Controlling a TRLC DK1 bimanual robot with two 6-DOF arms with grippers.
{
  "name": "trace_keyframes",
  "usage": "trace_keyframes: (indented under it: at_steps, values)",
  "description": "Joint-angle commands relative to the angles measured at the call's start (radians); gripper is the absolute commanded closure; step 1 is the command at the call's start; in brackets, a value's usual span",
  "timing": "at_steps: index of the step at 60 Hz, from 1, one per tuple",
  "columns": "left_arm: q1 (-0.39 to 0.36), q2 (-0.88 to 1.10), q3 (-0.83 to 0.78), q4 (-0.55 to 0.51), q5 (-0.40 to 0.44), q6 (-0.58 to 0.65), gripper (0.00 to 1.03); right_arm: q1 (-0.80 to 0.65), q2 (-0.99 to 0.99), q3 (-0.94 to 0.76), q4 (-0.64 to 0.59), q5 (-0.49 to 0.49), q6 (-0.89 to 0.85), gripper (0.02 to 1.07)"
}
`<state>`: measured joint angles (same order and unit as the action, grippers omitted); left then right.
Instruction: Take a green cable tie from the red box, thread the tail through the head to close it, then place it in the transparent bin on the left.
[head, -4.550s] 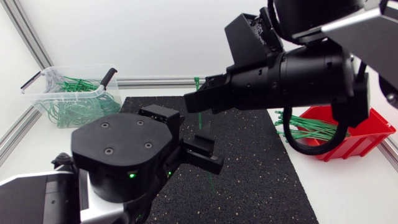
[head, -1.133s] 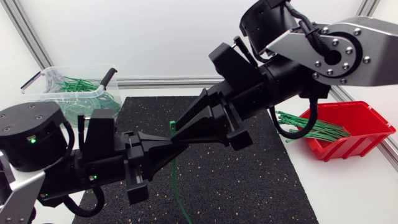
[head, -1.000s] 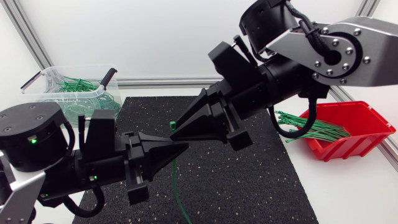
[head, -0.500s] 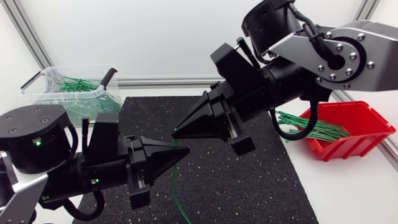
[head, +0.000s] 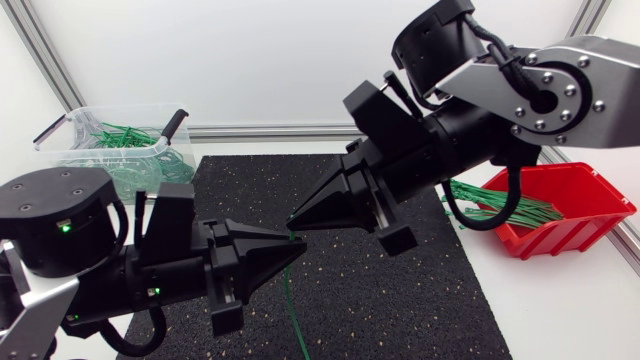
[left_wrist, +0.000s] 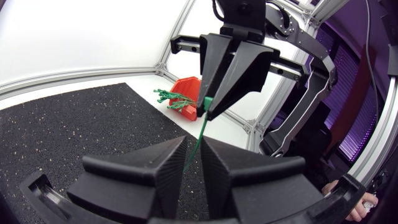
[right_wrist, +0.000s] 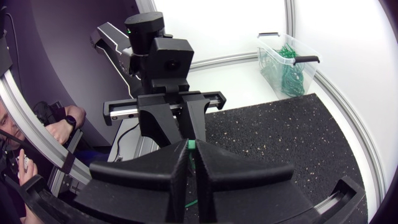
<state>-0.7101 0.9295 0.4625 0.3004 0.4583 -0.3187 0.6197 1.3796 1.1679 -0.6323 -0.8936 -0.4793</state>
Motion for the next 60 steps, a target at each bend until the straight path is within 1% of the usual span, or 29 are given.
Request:
trace_keyframes:
  at_steps: [1,2,3,4,5,7,9,16,18,20,32,46,54,56,58,59,60]
  values:
    - [-0.008,-0.034,0.019,-0.015,-0.017,0.013,0.58,-0.021,-0.011,0.047,-0.033,0.013,-0.013,1.01]
    - [-0.009,-0.038,0.018,-0.020,-0.020,0.018,0.54,-0.023,-0.010,0.052,-0.041,0.016,-0.013,1.01]
    - [-0.009,-0.052,0.015,-0.026,-0.024,0.020,0.46,-0.028,-0.007,0.064,-0.058,0.018,-0.012,1.01]
    - [-0.009,-0.057,0.013,-0.029,-0.024,0.020,0.42,-0.031,-0.007,0.070,-0.066,0.021,-0.012,1.01]
    - [-0.008,-0.063,0.011,-0.032,-0.024,0.021,0.35,-0.032,-0.005,0.076,-0.075,0.027,-0.012,1.01]
    - [-0.006,-0.070,0.008,-0.038,-0.024,0.021,0.31,-0.035,-0.004,0.084,-0.084,0.036,-0.010,1.01]
    - [-0.003,-0.074,0.007,-0.041,-0.024,0.023,0.29,-0.037,-0.004,0.088,-0.092,0.039,-0.010,1.01]
    - [-0.006,-0.086,-0.005,-0.038,-0.021,0.023,0.28,-0.032,0.003,0.116,-0.133,0.047,0.015,1.01]
    - [-0.008,-0.087,-0.007,-0.038,-0.018,0.023,0.24,-0.029,0.007,0.119,-0.136,0.050,0.028,1.01]
    - [-0.009,-0.087,-0.007,-0.038,-0.015,0.023,0.23,-0.026,0.013,0.124,-0.141,0.058,0.039,1.01]
    - [-0.011,-0.083,-0.007,-0.030,-0.013,0.047,0.23,-0.008,0.042,0.168,-0.205,0.081,0.077,1.01]
    - [0.006,-0.067,-0.013,-0.020,-0.013,0.073,0.23,0.023,0.053,0.219,-0.248,0.160,0.125,1.01]
    - [0.024,-0.064,-0.013,-0.018,0.022,0.073,0.23,0.041,0.068,0.240,-0.268,0.177,0.143,1.01]
    - [0.032,-0.061,-0.013,-0.017,0.037,0.072,0.24,0.045,0.073,0.245,-0.271,0.177,0.146,1.01]
    - [0.044,-0.060,-0.013,-0.015,0.066,0.067,0.30,0.051,0.076,0.250,-0.276,0.177,0.153,1.01]
    - [0.057,-0.057,-0.012,-0.015,0.088,0.064,0.34,0.055,0.079,0.251,-0.279,0.179,0.153,1.01]
    - [0.061,-0.055,-0.012,-0.014,0.097,0.063,0.36,0.057,0.081,0.254,-0.282,0.179,0.154,1.01]
